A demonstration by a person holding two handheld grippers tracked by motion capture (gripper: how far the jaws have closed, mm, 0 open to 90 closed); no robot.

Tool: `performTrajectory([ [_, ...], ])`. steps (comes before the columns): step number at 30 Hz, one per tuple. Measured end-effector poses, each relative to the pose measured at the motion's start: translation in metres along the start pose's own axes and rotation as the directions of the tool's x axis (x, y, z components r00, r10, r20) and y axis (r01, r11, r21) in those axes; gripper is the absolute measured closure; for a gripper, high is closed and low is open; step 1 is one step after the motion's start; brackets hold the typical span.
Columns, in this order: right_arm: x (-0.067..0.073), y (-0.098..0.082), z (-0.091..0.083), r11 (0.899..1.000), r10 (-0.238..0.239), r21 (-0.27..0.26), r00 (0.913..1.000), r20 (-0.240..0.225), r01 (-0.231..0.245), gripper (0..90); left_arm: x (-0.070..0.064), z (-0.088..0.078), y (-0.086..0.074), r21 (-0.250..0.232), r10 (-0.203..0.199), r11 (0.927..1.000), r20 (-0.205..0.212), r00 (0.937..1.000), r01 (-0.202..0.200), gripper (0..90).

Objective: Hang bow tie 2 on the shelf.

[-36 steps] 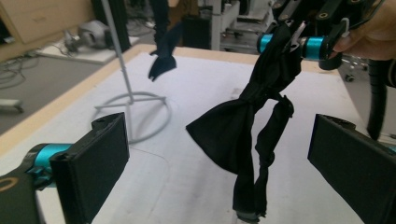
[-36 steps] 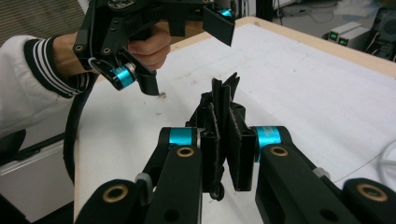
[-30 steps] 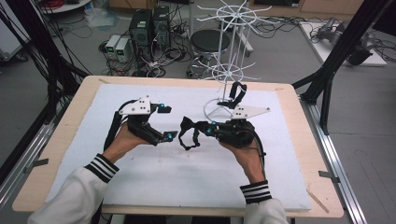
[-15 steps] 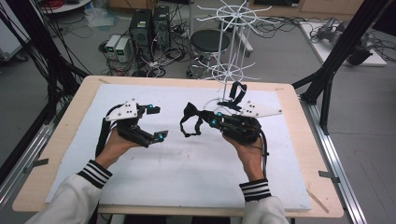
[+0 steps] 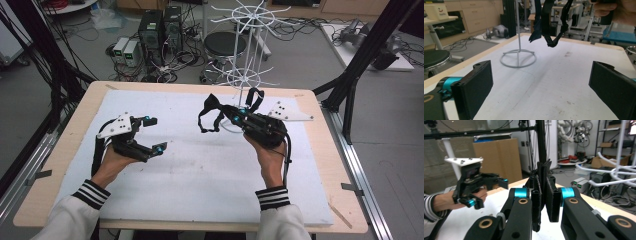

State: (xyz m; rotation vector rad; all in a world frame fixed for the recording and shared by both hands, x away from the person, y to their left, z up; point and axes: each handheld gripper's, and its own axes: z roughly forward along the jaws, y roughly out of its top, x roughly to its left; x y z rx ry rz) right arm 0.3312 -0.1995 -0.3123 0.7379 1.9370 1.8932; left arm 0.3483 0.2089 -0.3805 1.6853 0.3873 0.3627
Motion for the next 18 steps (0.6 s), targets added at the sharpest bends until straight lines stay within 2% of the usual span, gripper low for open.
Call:
performTrajectory([
  [9, -0.005, 0.001, -0.003, 0.999, -0.016, -0.041, 0.9981, 0.06, 0.019, 85.0, 0.001, -0.017, -0.013, -0.011, 0.003, 0.9999, -0.036, 0.9993, -0.004, 5.8],
  [12, -0.007, 0.002, -0.005, 0.998, 0.002, -0.065, 0.9977, 0.067, 0.003, 85.0, 0.0, -0.021, -0.017, -0.015, 0.001, 0.9999, -0.046, 0.999, -0.002, 5.8],
  [18, -0.012, 0.006, -0.009, 0.996, 0.001, -0.084, 0.9928, 0.12, 0.009, 85.0, 0.0, -0.03, -0.026, -0.024, -0.005, 0.9997, -0.069, 0.9976, 0.003, 5.8],
])
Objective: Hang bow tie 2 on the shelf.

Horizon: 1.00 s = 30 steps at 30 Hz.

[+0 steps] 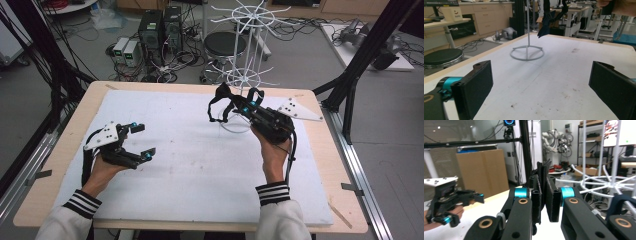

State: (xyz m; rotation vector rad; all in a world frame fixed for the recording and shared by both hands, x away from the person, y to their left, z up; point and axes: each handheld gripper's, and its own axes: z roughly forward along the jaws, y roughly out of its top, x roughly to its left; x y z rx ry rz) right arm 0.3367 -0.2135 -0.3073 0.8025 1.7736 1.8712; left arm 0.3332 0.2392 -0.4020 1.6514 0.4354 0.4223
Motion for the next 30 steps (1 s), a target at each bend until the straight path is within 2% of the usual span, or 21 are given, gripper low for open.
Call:
performTrajectory([
  [3, -0.001, 0.001, -0.001, 1.0, 0.001, -0.002, 0.9998, 0.019, 0.0, 85.1, 0.0, -0.003, -0.003, -0.002, -0.005, 1.0, -0.007, 1.0, 0.005, 5.8],
  [9, -0.001, 0.001, -0.002, 1.0, -0.016, -0.017, 0.9972, 0.073, 0.018, 85.1, -0.004, -0.003, -0.008, 0.003, -0.01, 0.9999, 0.006, 0.9999, 0.01, 5.8],
  [18, -0.011, -0.002, -0.001, 1.0, 0.011, -0.027, 0.9942, 0.107, -0.008, 85.0, -0.003, -0.004, -0.011, 0.0, -0.027, 0.9996, 0.009, 0.9996, 0.027, 5.9],
  [25, -0.017, -0.005, 0.001, 0.999, 0.031, -0.026, 0.99, 0.138, -0.028, 85.0, -0.003, -0.005, -0.01, 0.002, -0.024, 0.9997, 0.013, 0.9996, 0.024, 5.9],
  [30, -0.021, -0.006, 0.001, 0.999, 0.039, -0.009, 0.986, 0.162, -0.038, 85.0, -0.004, -0.004, -0.011, 0.006, -0.028, 0.9996, 0.017, 0.9995, 0.028, 5.8],
])
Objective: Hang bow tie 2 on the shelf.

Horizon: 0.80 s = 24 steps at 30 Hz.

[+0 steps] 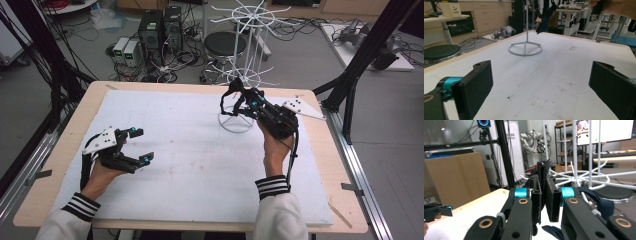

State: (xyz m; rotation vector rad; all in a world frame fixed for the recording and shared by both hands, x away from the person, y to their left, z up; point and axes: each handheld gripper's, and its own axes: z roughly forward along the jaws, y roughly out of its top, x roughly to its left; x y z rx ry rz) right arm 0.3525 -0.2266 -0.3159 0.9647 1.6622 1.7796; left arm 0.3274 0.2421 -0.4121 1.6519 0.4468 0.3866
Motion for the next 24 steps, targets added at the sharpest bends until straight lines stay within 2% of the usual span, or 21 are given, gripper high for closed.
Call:
performTrajectory([
  [14, 0.001, -0.003, 0.0, 0.997, -0.033, 0.07, 0.9972, 0.067, 0.028, 84.6, 0.0, 0.0, 0.0, 0.0, -0.003, 1.0, 0.005, 1.0, 0.003, 5.9],
  [24, 0.0, -0.015, 0.0, 0.99, -0.027, 0.137, 0.9964, 0.081, 0.015, 83.3, -0.001, 0.0, 0.0, -0.001, -0.003, 1.0, 0.005, 1.0, 0.003, 5.9],
])
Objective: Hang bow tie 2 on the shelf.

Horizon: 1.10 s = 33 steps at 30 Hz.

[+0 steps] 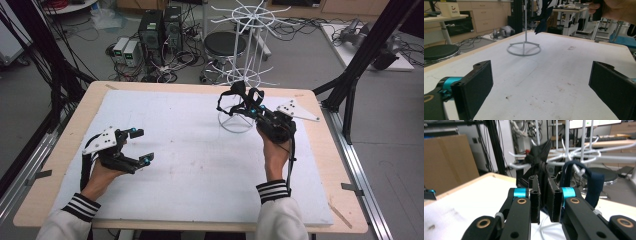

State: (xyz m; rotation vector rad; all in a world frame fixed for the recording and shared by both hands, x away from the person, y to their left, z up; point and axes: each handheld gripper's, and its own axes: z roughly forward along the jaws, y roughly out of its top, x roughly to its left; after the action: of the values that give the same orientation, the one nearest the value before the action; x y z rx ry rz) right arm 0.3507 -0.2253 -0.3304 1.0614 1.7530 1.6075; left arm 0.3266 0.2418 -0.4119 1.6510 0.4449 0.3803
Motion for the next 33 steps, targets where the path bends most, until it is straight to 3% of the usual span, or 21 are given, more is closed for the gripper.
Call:
performTrajectory([
  [11, -0.004, -0.008, 0.001, 0.997, 0.003, 0.081, 1.0, 0.005, -0.003, 81.8, 0.0, 0.0, 0.0, -0.003, -0.005, 1.0, -0.001, 1.0, 0.005, 5.9],
  [16, -0.006, -0.012, 0.0, 0.996, -0.004, 0.091, 1.0, 0.007, 0.004, 81.1, 0.0, 0.0, 0.0, -0.002, -0.004, 1.0, -0.002, 1.0, 0.004, 5.8],
  [24, -0.009, -0.015, -0.003, 0.996, -0.01, 0.093, 0.9999, 0.008, 0.009, 70.0, 0.0, 0.0, 0.0, -0.006, -0.004, 1.0, -0.005, 1.0, 0.004, 5.9],
  [28, -0.01, -0.015, -0.005, 0.996, -0.018, 0.091, 0.9998, 0.013, 0.017, 54.1, 0.0, -0.001, 0.0, -0.01, -0.002, 0.9999, -0.004, 1.0, 0.002, 5.9],
  [31, -0.007, -0.015, -0.007, 0.998, -0.01, 0.068, 0.9989, 0.046, 0.007, 19.2, 0.0, -0.002, 0.001, -0.016, 0.003, 0.9999, -0.007, 1.0, -0.003, 5.9],
  [32, -0.005, -0.014, -0.009, 0.998, -0.015, 0.067, 0.9971, 0.075, 0.01, 10.5, 0.0, -0.002, 0.001, -0.02, -0.001, 0.9998, -0.009, 1.0, 0.001, 5.8],
  [33, -0.004, -0.014, -0.011, 0.997, -0.036, 0.072, 0.9958, 0.084, 0.03, 9.4, 0.0, -0.003, 0.001, -0.021, 0.003, 0.9998, -0.009, 1.0, -0.003, 5.8],
])
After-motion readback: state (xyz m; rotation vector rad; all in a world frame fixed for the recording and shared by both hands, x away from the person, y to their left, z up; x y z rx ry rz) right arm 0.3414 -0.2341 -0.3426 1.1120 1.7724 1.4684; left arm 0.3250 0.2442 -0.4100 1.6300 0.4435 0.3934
